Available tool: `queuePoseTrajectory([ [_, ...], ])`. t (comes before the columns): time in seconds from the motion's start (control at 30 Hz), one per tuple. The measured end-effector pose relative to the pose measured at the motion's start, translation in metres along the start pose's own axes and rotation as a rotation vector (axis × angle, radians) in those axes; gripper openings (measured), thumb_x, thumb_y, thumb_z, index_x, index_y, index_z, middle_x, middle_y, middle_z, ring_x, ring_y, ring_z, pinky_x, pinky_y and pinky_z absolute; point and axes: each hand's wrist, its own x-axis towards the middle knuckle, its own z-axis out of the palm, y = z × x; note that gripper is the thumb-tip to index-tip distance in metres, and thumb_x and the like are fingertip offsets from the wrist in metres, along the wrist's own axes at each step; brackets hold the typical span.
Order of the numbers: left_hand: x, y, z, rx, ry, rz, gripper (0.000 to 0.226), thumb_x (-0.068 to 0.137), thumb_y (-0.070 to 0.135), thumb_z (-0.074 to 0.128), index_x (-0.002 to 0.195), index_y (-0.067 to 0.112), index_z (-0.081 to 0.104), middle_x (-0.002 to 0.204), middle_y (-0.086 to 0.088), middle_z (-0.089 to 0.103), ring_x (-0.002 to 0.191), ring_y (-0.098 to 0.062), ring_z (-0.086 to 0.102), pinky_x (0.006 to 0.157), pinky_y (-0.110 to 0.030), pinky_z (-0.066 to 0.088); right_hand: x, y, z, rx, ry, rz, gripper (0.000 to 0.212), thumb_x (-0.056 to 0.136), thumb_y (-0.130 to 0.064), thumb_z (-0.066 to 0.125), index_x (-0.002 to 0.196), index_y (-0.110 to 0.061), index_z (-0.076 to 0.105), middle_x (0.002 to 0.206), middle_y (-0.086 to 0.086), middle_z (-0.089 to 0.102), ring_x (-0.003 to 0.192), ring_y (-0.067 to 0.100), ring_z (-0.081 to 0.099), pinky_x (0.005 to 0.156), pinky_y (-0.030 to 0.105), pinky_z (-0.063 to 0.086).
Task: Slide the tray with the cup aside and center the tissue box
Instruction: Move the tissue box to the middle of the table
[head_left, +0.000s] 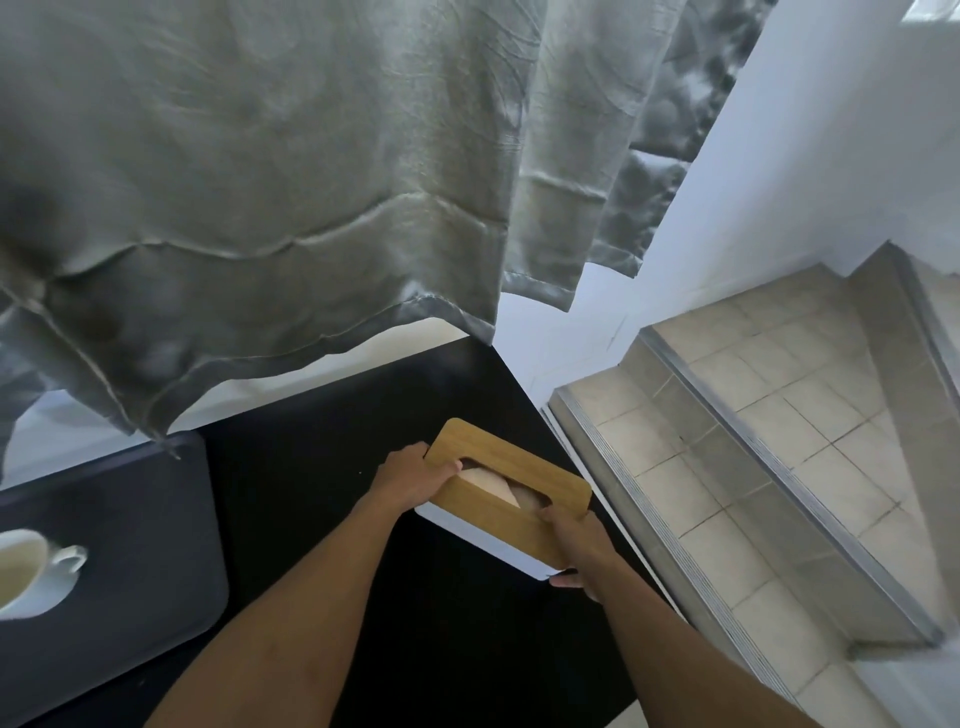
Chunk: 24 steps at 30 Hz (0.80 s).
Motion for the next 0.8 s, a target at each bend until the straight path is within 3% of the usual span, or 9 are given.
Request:
queuePoseTrajectory([
  [0.2, -0.006, -0.001, -0.009, -0.022, -0.03, -0.05, 0.062, 0.08, 0.054, 0.058, 0.129, 0.018, 0.045, 0.111, -0.002, 0.05, 0.095, -0.019, 0.054, 0.082, -0.038, 0.05, 0.007, -0.014, -0.005, -0.044, -0.029, -0.029, 0.055, 0.086, -0.04, 0.061, 0.129, -0.019, 0.035, 0.126, 0.013, 0.046, 0.108, 0.033, 0.053, 0.077, 0.046, 0.055],
  [0.3, -0.012, -0.007, -0.018, -0.062, -0.035, -0.081, 0.064, 0.083, 0.051, 0.057, 0.134, 0.019, 0.038, 0.116, -0.004, 0.047, 0.098, -0.022, 0.055, 0.077, -0.037, 0.056, 0.011, -0.032, -0.001, -0.119, -0.056, -0.07, 0.051, 0.084, -0.042, 0.062, 0.123, -0.02, 0.038, 0.118, 0.011, 0.048, 0.099, 0.029, 0.054, 0.066, 0.039, 0.054],
  [0.47, -0.023, -0.027, -0.032, -0.178, 0.031, -0.11, 0.055, 0.087, 0.05, 0.053, 0.13, 0.018, 0.044, 0.114, -0.005, 0.05, 0.101, -0.025, 0.056, 0.08, -0.038, 0.056, 0.019, -0.071, 0.018, -0.298, -0.144, -0.202, 0.044, 0.084, -0.045, 0.06, 0.116, -0.022, 0.039, 0.096, 0.0, 0.049, 0.084, 0.02, 0.054, 0.062, 0.034, 0.051],
  [0.67, -0.029, -0.059, -0.048, -0.343, 0.184, -0.19, 0.064, 0.086, 0.048, 0.058, 0.14, 0.021, 0.035, 0.113, -0.002, 0.042, 0.099, -0.024, 0.054, 0.077, -0.04, 0.059, 0.026, -0.11, 0.056, -0.453, -0.244, -0.324, 0.042, 0.084, -0.044, 0.06, 0.113, -0.025, 0.037, 0.104, 0.002, 0.047, 0.097, 0.024, 0.052, 0.078, 0.043, 0.057],
  [0.8, -0.03, -0.075, -0.055, -0.363, 0.301, -0.168, 0.067, 0.085, 0.051, 0.059, 0.141, 0.02, 0.036, 0.11, -0.001, 0.044, 0.093, -0.02, 0.052, 0.062, -0.029, 0.052, 0.032, -0.131, 0.079, -0.527, -0.304, -0.395, 0.045, 0.08, -0.043, 0.061, 0.116, -0.025, 0.04, 0.104, -0.001, 0.05, 0.099, 0.023, 0.053, 0.076, 0.042, 0.058],
])
